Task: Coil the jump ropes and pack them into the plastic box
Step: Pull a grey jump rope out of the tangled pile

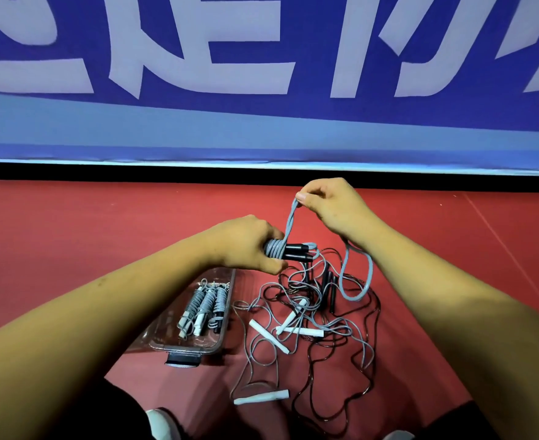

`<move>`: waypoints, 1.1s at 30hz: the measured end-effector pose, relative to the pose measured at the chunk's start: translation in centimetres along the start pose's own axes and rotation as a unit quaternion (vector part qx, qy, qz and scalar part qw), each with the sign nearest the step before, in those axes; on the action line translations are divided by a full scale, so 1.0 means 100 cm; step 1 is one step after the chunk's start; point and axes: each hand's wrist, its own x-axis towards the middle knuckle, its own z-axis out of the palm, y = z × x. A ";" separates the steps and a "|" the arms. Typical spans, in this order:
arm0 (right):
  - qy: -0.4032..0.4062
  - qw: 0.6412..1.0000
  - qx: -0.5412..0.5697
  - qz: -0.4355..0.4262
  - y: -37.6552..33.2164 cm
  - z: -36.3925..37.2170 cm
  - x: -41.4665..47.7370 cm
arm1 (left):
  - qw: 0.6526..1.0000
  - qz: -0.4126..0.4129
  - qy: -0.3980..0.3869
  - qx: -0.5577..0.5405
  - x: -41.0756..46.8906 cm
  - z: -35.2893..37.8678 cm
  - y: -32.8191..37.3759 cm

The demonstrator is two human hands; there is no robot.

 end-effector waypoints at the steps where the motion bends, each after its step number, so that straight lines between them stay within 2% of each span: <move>1: -0.002 1.000 -0.014 -0.007 0.003 0.000 0.000 | 1.000 0.014 0.005 -0.024 -0.002 -0.001 0.000; 4: -0.020 1.000 -0.013 -0.011 0.011 -0.001 0.000 | 0.980 0.030 0.048 -0.189 -0.008 -0.005 0.001; 7: -0.071 0.996 0.056 0.029 0.017 0.002 -0.004 | 0.924 0.041 0.067 -0.374 -0.015 -0.018 0.005; 12: -0.169 0.981 0.071 0.069 0.014 0.017 -0.013 | 0.890 -0.036 0.166 -0.423 -0.015 -0.032 -0.007; 15: -0.206 0.972 0.087 0.067 0.006 0.025 -0.016 | 0.899 -0.098 0.214 -0.370 -0.012 -0.039 -0.032; 18: -0.227 0.971 0.045 0.056 -0.005 0.032 -0.019 | 0.929 -0.131 0.241 -0.249 -0.012 -0.040 -0.052; 21: -0.204 0.977 -0.063 -0.005 -0.019 0.037 -0.023 | 0.957 -0.138 0.235 -0.095 -0.009 -0.030 -0.062; 24: -0.192 0.976 -0.091 -0.054 -0.030 0.041 -0.027 | 0.960 -0.150 0.229 0.055 -0.007 -0.023 -0.056; 27: -0.150 0.979 -0.123 -0.069 -0.037 0.036 -0.025 | 0.958 -0.122 0.184 0.184 -0.006 -0.019 -0.042; 30: -0.093 0.984 -0.127 -0.088 -0.034 0.022 -0.019 | 0.965 -0.085 0.134 0.207 -0.006 -0.013 -0.022; 33: -0.043 0.988 -0.116 -0.088 -0.024 0.010 -0.013 | 0.981 -0.057 0.088 0.165 -0.003 -0.013 -0.005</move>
